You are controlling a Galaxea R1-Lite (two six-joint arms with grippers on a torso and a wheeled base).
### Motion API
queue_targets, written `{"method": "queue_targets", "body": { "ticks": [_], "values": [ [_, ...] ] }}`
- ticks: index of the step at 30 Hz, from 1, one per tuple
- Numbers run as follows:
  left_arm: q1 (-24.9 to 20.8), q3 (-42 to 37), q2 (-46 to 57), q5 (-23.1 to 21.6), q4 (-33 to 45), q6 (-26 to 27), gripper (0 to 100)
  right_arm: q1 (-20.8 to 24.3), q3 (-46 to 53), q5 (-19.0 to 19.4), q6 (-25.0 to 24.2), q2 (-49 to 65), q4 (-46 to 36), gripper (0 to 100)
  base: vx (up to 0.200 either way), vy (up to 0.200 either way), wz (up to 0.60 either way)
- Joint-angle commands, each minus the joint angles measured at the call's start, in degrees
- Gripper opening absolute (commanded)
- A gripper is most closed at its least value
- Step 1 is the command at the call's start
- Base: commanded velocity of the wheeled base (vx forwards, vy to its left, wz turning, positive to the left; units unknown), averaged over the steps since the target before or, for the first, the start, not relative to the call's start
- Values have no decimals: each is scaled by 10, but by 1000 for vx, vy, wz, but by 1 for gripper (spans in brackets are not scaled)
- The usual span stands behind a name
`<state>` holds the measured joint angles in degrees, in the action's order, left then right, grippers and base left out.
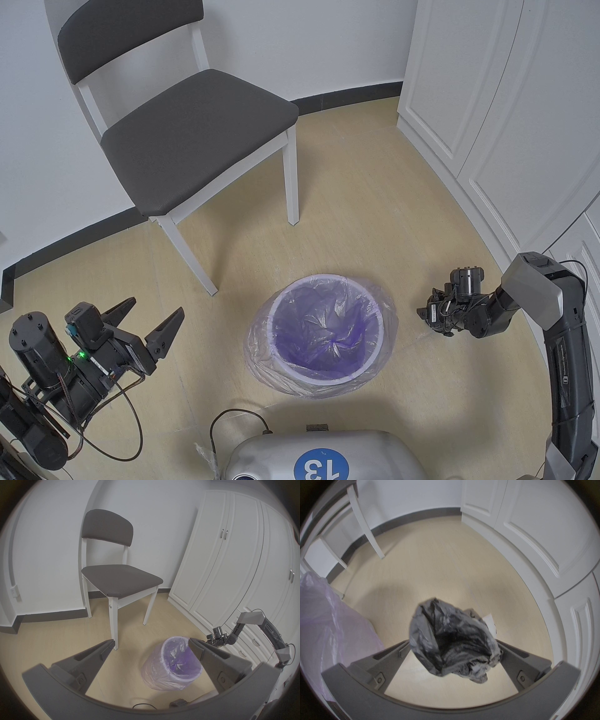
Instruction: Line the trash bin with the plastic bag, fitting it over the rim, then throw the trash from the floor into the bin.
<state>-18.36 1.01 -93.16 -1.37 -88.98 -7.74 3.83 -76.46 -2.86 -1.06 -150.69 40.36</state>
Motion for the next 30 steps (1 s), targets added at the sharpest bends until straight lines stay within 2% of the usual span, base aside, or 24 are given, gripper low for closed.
{"method": "queue_targets", "body": {
  "ticks": [1,7,14,15,22,27,30],
  "values": [
    [-12,-10,-16,24,-10,-20,100,-1,50,22,9,-1,63,100,0,0,0],
    [-26,-10,-78,45,-10,-11,100,-8,45,31,25,-2,55,100,0,0,0],
    [-26,-10,-55,109,-10,-30,100,-8,39,37,43,0,36,100,0,0,0],
    [-27,-10,-46,113,-10,-47,100,-8,43,37,44,0,37,0,0,0,0],
    [-28,-10,-2,117,-10,-57,100,-14,47,44,40,0,39,0,0,0,0],
    [-63,-10,16,168,-9,-52,100,-29,54,108,45,-1,40,0,0,0,0],
    [-69,-10,19,186,-9,-52,100,-33,64,121,48,-2,67,0,0,0,0]
  ]
}}
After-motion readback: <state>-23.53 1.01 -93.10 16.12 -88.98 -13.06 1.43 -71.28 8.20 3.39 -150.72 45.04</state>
